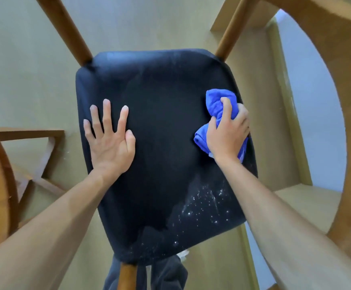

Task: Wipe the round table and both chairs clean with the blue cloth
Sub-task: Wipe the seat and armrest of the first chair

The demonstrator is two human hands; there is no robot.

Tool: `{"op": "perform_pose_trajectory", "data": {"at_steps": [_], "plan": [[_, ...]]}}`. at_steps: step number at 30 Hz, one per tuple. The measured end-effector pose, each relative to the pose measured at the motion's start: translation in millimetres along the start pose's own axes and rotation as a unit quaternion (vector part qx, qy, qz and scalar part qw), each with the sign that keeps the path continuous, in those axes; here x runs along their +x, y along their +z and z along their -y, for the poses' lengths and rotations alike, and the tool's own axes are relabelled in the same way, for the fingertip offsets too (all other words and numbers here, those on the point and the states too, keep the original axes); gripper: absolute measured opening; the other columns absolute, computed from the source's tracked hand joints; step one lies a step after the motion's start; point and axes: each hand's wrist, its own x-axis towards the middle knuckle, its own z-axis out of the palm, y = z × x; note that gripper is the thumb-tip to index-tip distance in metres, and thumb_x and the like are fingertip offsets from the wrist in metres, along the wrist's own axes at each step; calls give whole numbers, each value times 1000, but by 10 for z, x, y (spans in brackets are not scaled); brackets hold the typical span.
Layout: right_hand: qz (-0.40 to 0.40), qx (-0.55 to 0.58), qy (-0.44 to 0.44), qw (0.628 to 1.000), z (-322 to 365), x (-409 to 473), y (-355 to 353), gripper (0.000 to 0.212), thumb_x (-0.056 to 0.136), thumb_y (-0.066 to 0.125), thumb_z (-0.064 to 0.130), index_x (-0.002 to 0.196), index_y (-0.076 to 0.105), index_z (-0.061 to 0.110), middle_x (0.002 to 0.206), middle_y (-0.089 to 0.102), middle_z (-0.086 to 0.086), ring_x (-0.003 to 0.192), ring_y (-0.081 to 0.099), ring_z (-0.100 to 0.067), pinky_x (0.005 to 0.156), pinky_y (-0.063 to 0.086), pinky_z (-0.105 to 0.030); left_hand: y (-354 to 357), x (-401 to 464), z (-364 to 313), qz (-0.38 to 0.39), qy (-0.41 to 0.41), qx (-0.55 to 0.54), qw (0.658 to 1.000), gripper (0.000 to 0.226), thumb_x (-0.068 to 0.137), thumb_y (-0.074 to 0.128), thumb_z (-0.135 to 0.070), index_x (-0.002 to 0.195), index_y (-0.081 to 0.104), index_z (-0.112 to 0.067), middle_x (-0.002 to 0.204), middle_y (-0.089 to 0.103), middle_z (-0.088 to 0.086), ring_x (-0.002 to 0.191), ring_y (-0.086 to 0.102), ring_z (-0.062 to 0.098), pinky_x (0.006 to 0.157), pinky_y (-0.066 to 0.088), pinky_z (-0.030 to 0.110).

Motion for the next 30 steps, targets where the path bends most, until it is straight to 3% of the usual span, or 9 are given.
{"op": "perform_pose_trajectory", "data": {"at_steps": [5,11,13,15,17,19,23,26,30], "plan": [[58,2,-70,996,-15,-1091,-284,44,77,75,20,120,65,16,126,55,-25,94,58,-42,71,49,-45,-143,-17,-22,36,1,-3,999,57,97,35,-35,151,19,-29,161,4,12,146,2,40,112,11,65],[138,14,-456,879,23,-851,-396,41,71,77,18,110,70,26,119,63,-18,87,63,-36,67,51,-39,-107,-200,7,84,-5,22,996,61,97,26,-48,153,7,-31,161,-8,10,146,-9,35,113,10,65],[118,24,-408,905,52,-418,-314,42,77,72,18,119,66,24,127,57,-17,95,59,-38,71,49,-42,-29,-198,42,80,-8,22,997,61,96,16,-52,152,-3,-35,160,-16,6,146,-17,32,114,4,62],[99,43,-225,968,93,-65,-185,46,88,62,24,134,54,23,138,45,-15,109,50,-38,83,44,-45,49,-215,47,60,-3,20,998,61,96,14,-53,151,-5,-35,160,-15,6,146,-16,32,114,2,62],[83,86,-95,988,156,71,-65,52,90,59,26,139,44,24,138,39,-11,115,44,-33,93,39,-44,94,-216,48,45,-1,15,999,61,96,16,-53,151,-4,-36,160,-13,5,146,-14,32,113,2,62],[84,124,-111,982,198,-30,-69,54,86,62,22,138,46,22,134,40,-11,114,44,-31,96,40,-43,92,-202,58,44,-2,10,999,61,96,16,-53,151,-4,-36,160,-13,4,146,-14,32,113,0,61],[165,138,-297,930,-84,-595,-303,54,77,71,15,128,53,19,127,48,-20,105,52,-38,86,47,-50,18,-185,42,62,-4,5,998,62,95,15,-54,151,-4,-36,160,-15,5,146,-16,31,114,-2,61],[241,99,-477,839,-311,-901,-453,58,73,74,20,125,48,25,123,54,-21,97,56,-38,76,50,-48,-38,-184,37,79,-9,-6,997,63,94,17,-54,152,-2,-38,160,-16,3,146,-18,29,114,-3,60],[261,90,-566,777,-89,-1043,-448,48,74,72,20,121,63,24,119,59,-18,87,57,-35,68,49,-44,-73,-169,68,89,-10,-40,995,61,96,26,-52,151,3,-41,160,-16,-1,146,-18,24,115,-4,57]]}}
